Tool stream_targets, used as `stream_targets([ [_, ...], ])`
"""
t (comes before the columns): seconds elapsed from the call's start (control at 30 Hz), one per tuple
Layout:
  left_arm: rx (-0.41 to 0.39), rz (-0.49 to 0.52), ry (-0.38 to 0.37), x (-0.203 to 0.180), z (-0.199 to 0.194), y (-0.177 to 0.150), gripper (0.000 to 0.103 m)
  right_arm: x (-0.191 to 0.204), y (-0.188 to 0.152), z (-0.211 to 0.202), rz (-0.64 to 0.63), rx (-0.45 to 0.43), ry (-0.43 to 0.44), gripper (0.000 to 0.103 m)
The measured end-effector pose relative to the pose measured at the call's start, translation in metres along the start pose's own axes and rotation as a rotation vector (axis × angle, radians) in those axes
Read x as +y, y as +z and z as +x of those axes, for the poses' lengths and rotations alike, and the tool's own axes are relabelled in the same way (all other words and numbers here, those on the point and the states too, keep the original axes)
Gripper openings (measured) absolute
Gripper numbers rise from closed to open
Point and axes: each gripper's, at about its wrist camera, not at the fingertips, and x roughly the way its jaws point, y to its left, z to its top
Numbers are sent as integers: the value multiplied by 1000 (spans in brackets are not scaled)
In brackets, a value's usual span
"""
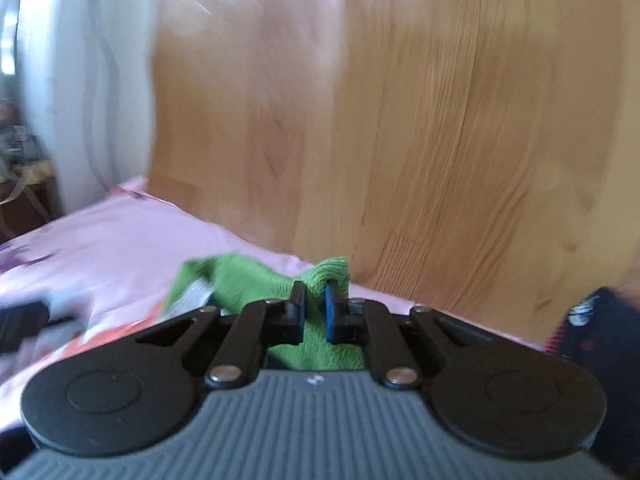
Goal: Fold small clothes
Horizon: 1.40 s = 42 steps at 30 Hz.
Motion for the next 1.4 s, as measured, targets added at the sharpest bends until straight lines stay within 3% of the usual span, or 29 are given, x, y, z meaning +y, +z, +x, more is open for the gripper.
stream_targets([
  [0.13,-58,-55,-56,14,-27,7,92,40,-70,-105,-18,-108,-1,12],
  [0.27,-24,-18,-74,15,-47,4,98,74,-146,-151,6,-55,40,14],
  [0.37,57,10,-80,11,-53,-1,99,65,-159,-176,23,-43,160,16],
  [0.43,93,41,-72,6,-57,-5,100,44,-150,-199,69,-114,171,29],
  [0.5,135,85,-58,0,-57,-12,102,17,-140,-218,138,-211,114,48],
  [0.57,209,119,-46,-4,-49,-19,102,-9,-132,-226,202,-264,-13,55],
  [0.67,340,101,-42,-6,-28,-31,98,-57,-135,-219,366,-209,-218,64],
  [0.7,367,87,-52,-6,-23,-34,94,-74,-141,-212,453,-168,-246,64],
  [0.77,414,67,-62,-7,-14,-37,70,-103,-154,-199,609,-108,-204,63],
  [0.8,434,64,-60,-9,-10,-38,60,-112,-158,-191,667,-86,-172,58],
  [0.83,453,70,-48,-11,-6,-37,42,-118,-160,-181,710,-72,-131,49],
  [0.87,469,75,-37,-11,-3,-35,25,-121,-161,-171,740,-64,-78,17],
  [0.9,481,74,-39,-11,-3,-32,18,-122,-159,-166,766,-56,-44,11],
  [1.0,478,41,-85,-3,-11,-14,15,-100,-146,-187,717,-109,-41,9],
  [1.17,463,51,-56,10,-15,-6,15,-72,-148,-242,593,-175,-5,9],
  [1.23,485,100,-14,6,-9,-20,19,-64,-165,-246,559,-142,-40,8],
  [1.33,477,197,44,-1,-12,-37,35,-72,-196,-210,589,34,-94,13],
  [1.4,416,227,62,-1,-30,-29,37,-84,-202,-217,671,-2,-70,13],
])
